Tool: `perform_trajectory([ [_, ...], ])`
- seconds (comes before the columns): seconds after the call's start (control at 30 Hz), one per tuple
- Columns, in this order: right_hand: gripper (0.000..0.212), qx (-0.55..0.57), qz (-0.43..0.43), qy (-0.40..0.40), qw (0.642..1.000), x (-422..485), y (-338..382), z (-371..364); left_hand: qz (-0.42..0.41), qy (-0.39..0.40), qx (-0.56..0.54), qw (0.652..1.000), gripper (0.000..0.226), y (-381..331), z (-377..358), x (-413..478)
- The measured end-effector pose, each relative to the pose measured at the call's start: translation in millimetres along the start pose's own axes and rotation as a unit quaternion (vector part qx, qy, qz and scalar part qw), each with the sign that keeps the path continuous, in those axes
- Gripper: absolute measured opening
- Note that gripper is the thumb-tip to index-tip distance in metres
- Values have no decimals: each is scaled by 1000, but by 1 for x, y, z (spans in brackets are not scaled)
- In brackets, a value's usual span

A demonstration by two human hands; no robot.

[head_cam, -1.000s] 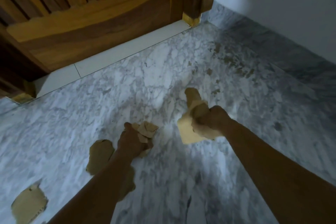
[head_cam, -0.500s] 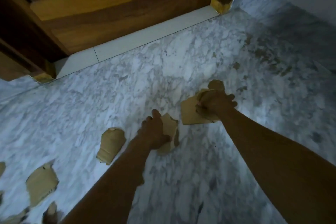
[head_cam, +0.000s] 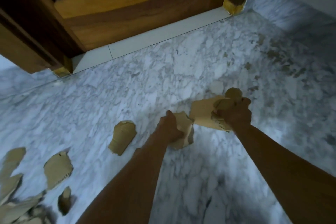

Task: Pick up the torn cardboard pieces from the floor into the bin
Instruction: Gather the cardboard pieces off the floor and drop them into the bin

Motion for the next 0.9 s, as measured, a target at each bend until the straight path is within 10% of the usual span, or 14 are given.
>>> perform_trajectory([
  [0.27, 39, 177, 45, 212, 960, -68, 8, -12, -24, -24, -13, 999, 54, 92, 81, -30],
  [0.47, 60, -91, 228, 411, 878, -143, 101, -98, -2, 23, 54, 998, 23, 141, 136, -31],
  [0.63, 67, -279, 360, 412, 789, -186, 105, -172, -21, -10, 123, 992, 51, 152, 109, -12],
  [0.9, 80, -355, 336, 363, 793, -193, 92, -186, -47, -59, 118, 990, 68, 162, 83, -3],
])
Point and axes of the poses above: each hand's wrist, its own x-axis towards the middle knuckle, its own z-axis out of the back of the hand, y = z × x, the point moved 4 cm from there along x, towards the middle knuckle, and after that the axes turned 14 degrees about z, right-handed, at the moved point
